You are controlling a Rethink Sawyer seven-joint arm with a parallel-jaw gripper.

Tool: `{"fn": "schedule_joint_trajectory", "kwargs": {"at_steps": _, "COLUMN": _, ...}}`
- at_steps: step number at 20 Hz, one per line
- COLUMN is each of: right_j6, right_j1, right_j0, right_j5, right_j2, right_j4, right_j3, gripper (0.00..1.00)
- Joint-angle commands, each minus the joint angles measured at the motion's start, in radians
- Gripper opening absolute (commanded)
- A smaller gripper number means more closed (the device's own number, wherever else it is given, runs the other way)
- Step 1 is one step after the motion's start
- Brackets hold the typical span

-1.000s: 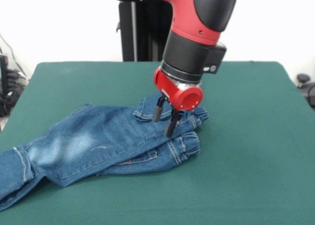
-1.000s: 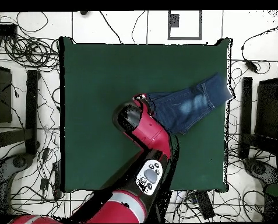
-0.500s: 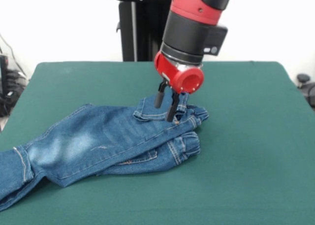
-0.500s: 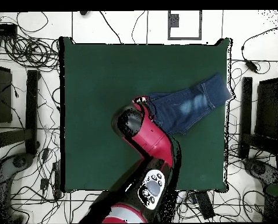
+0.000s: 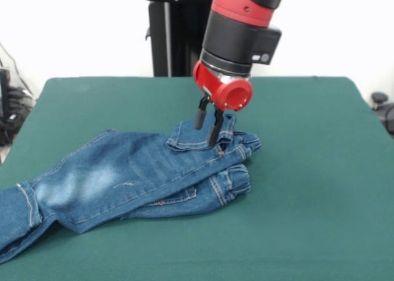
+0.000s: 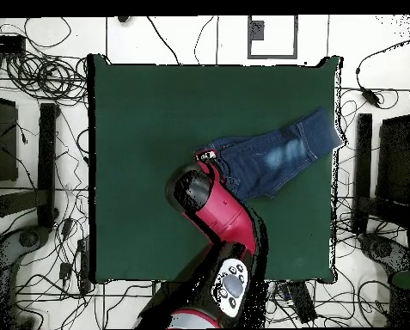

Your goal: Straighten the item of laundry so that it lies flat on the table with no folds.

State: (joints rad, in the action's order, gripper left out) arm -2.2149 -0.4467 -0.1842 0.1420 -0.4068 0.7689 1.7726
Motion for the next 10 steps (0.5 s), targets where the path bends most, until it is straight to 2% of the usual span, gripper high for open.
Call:
{"fn": "schedule_joint_trajectory", "kwargs": {"at_steps": 1, "right_j6": -0.163, "right_j1": 0.053, "right_j0": 0.022, "right_j5": -0.089, "right_j2": 0.183, "right_j4": -0.064, "right_j3": 0.093, "gripper": 1.0}}
{"fn": "schedule_joint_trajectory", "kwargs": {"at_steps": 10, "right_j6": -0.168, "right_j1": 0.105, "right_j0": 0.084, "right_j5": -0.182, "right_j2": 0.245, "right_j4": -0.122, "right_j3": 0.072, "gripper": 1.0}}
